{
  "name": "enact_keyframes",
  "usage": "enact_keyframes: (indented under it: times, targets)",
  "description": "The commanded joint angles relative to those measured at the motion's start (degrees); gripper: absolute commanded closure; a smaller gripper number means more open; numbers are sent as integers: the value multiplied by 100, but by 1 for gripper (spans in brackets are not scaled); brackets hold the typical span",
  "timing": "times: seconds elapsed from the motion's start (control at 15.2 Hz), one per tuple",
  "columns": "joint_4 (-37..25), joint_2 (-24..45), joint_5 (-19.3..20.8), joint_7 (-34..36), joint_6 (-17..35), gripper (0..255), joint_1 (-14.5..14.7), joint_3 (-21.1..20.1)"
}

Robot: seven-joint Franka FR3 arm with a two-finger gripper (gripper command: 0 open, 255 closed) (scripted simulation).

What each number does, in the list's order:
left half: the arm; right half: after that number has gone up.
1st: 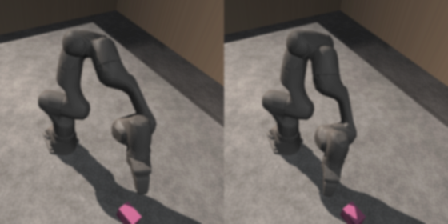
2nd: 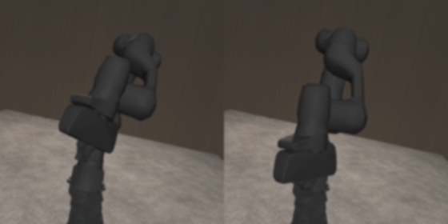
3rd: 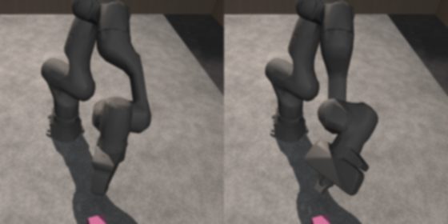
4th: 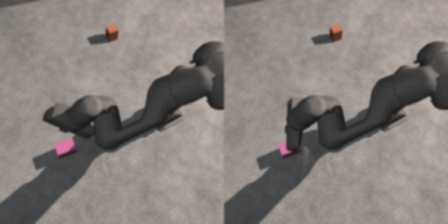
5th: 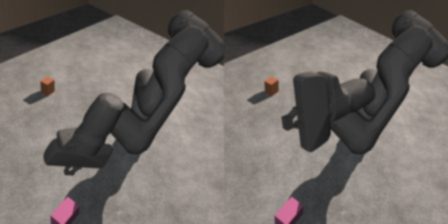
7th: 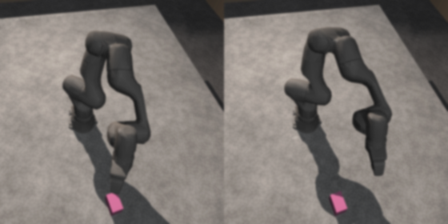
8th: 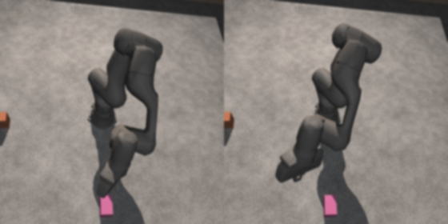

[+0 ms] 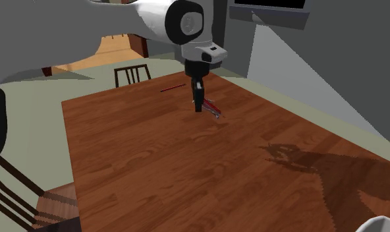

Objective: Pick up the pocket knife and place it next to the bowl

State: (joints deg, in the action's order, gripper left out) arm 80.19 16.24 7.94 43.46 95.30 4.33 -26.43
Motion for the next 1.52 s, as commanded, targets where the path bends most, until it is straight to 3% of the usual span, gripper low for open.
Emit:
enact_keyframes:
  times: [0.0, 0.73, 1.45]
  targets:
    - [159, -120, -74, -270, 62, 255, -203, 76]
    - [304, -271, -261, -1690, 131, 255, -1136, 574]
    - [-580, 333, -225, -2965, -124, 255, -1883, 1044]
